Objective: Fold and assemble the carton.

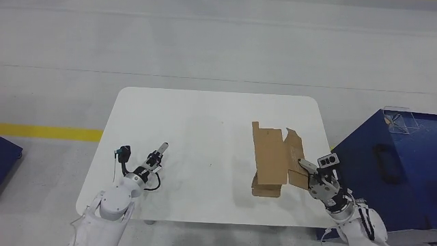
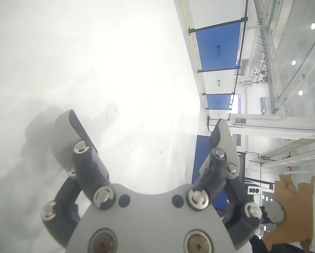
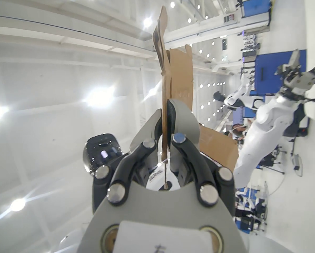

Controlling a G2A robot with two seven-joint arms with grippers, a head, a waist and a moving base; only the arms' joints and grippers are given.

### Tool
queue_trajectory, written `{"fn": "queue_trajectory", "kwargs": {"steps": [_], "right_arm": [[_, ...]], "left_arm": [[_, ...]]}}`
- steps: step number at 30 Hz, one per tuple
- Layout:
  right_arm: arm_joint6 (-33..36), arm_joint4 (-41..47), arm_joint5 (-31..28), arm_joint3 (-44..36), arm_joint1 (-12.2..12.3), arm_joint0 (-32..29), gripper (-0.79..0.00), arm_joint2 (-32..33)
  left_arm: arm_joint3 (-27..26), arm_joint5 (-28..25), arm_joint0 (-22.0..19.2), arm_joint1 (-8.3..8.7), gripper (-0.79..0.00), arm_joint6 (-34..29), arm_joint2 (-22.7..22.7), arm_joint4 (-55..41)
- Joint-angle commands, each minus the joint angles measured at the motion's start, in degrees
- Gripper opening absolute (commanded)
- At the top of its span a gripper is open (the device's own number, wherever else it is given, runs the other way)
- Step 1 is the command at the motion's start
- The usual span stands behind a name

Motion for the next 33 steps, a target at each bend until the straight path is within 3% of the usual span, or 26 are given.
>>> {"fn": "queue_trajectory", "kwargs": {"steps": [1,4,5,9,12,19,24,28,29,31,33], "right_arm": [[-0.17,-0.14,-0.13,0.26,-0.03,0.23,-0.785,-0.12],[-0.17,-0.14,-0.13,0.26,-0.03,0.23,-0.785,-0.12],[-0.17,-0.14,-0.13,0.26,-0.03,0.23,-0.785,-0.12],[-1.41,-2.94,2.56,-1.04,-0.18,0.42,-0.785,-2.20],[-1.24,-5.10,3.98,-0.44,-0.39,1.00,-0.785,-4.55],[-2.21,-10.81,5.54,3.26,-1.22,4.11,-0.785,-11.40],[-3.57,-13.29,5.49,5.36,-1.97,6.90,-0.785,-15.60],[-5.33,-14.69,4.80,6.87,-2.68,8.78,-0.785,-18.76],[-5.43,-15.07,4.76,7.26,-2.85,9.26,-0.785,-19.59],[-5.85,-15.51,4.58,8.10,-3.19,10.22,-0.785,-20.93],[-6.45,-15.84,4.45,9.10,-3.58,11.37,-0.785,-22.40]], "left_arm": [[0.00,0.00,0.00,0.00,0.000,0.00,0.00,0.00],[-0.17,0.19,0.13,-0.06,0.000,-0.57,0.05,-0.90],[-1.10,1.31,0.33,-0.21,0.000,-4.00,0.05,-4.98],[-3.70,13.64,-1.22,0.19,0.000,-27.91,-3.67,-26.20],[-2.74,18.84,-3.17,0.88,0.000,-40.77,-5.02,-31.15],[-0.27,11.58,-4.79,0.74,0.000,-54.44,0.47,-30.40],[-0.95,7.65,-4.19,0.44,0.000,-56.34,3.63,-29.89],[-2.47,5.24,-3.15,0.33,-0.296,-55.87,5.01,-30.06],[-3.04,4.51,-2.83,0.33,-0.403,-55.58,5.18,-30.14],[-3.75,3.83,-2.27,0.37,-0.523,-55.35,5.47,-30.28],[-4.38,2.71,-1.82,0.44,-0.782,-55.18,5.51,-30.53]]}}
